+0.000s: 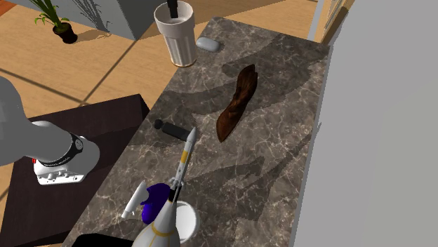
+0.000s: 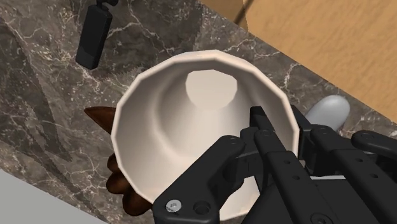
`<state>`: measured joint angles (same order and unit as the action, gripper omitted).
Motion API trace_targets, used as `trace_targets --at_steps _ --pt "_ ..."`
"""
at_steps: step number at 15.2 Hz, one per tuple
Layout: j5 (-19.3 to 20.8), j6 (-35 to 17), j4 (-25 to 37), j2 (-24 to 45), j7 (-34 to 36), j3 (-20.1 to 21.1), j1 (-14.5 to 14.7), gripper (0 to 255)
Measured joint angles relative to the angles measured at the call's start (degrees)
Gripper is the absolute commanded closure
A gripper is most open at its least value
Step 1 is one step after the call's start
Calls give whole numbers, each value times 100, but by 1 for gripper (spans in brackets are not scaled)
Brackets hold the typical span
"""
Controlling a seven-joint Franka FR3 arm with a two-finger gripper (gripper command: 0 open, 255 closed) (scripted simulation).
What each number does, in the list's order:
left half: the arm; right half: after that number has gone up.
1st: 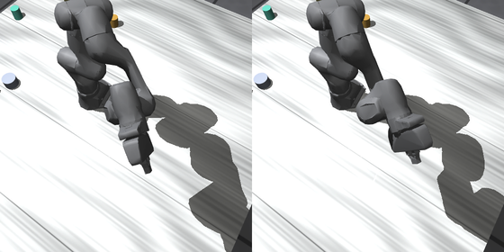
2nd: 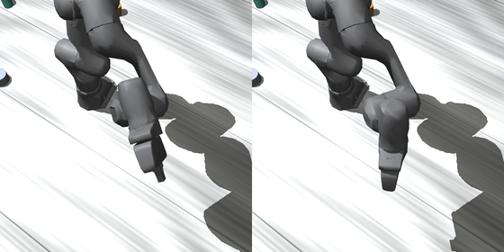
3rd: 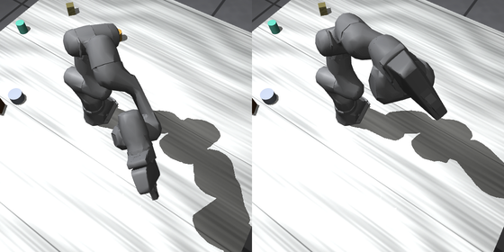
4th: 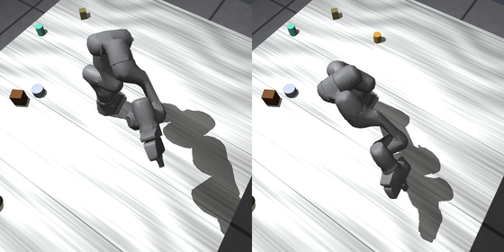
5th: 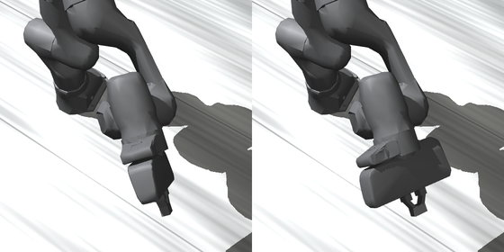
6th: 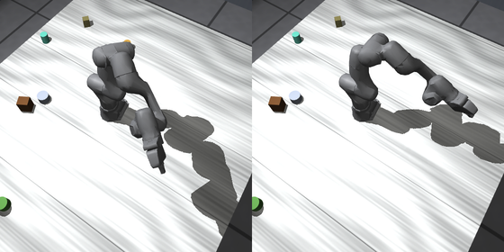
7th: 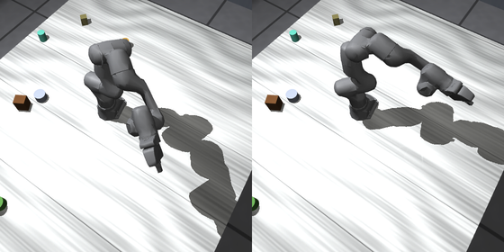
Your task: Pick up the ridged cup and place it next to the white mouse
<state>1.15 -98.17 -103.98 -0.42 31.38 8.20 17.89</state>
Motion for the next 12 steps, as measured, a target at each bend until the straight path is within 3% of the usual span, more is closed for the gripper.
trace_targets --at_steps 12 --pt "21 -899 -776 125 40 7 7 255"
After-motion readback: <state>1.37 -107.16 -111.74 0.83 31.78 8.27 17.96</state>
